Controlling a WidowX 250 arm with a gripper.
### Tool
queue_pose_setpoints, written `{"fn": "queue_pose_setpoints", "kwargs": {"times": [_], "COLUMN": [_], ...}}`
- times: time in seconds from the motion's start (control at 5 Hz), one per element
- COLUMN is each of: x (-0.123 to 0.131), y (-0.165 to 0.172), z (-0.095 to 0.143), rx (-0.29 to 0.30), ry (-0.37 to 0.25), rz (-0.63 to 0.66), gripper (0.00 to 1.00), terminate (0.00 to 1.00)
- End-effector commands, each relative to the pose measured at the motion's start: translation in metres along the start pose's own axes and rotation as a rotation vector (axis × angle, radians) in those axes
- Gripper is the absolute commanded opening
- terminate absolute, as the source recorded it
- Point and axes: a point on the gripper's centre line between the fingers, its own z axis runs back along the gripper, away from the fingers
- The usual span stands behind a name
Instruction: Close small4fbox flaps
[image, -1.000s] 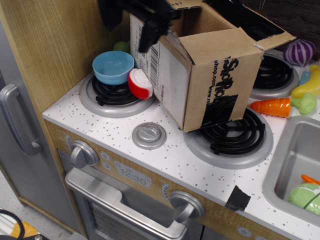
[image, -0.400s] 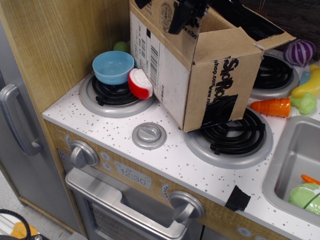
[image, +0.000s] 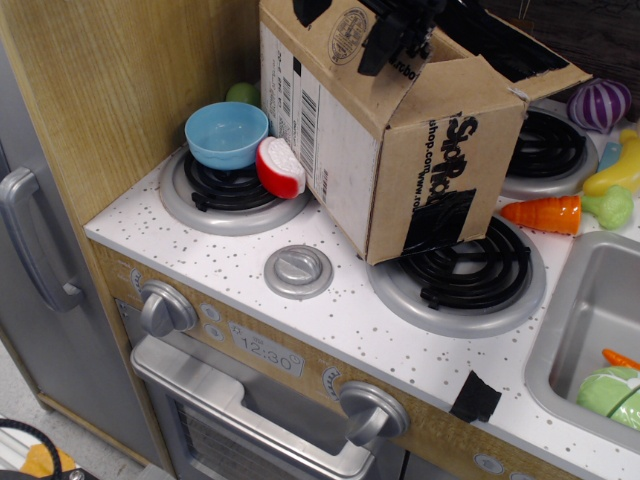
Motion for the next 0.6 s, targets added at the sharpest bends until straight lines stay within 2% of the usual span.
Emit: {"fn": "queue_pose_setpoints", "kwargs": {"times": [0.0,0.4], "x": [0.020,0.022], "y": [-0.013,-0.028], "z": [0.010,-0.010], "rx": [-0.024,-0.090], "ry": [-0.068,-0.082], "rz": [-0.031,-0.044], "gripper": [1.00,1.00], "terminate": [0.00,0.00]}}
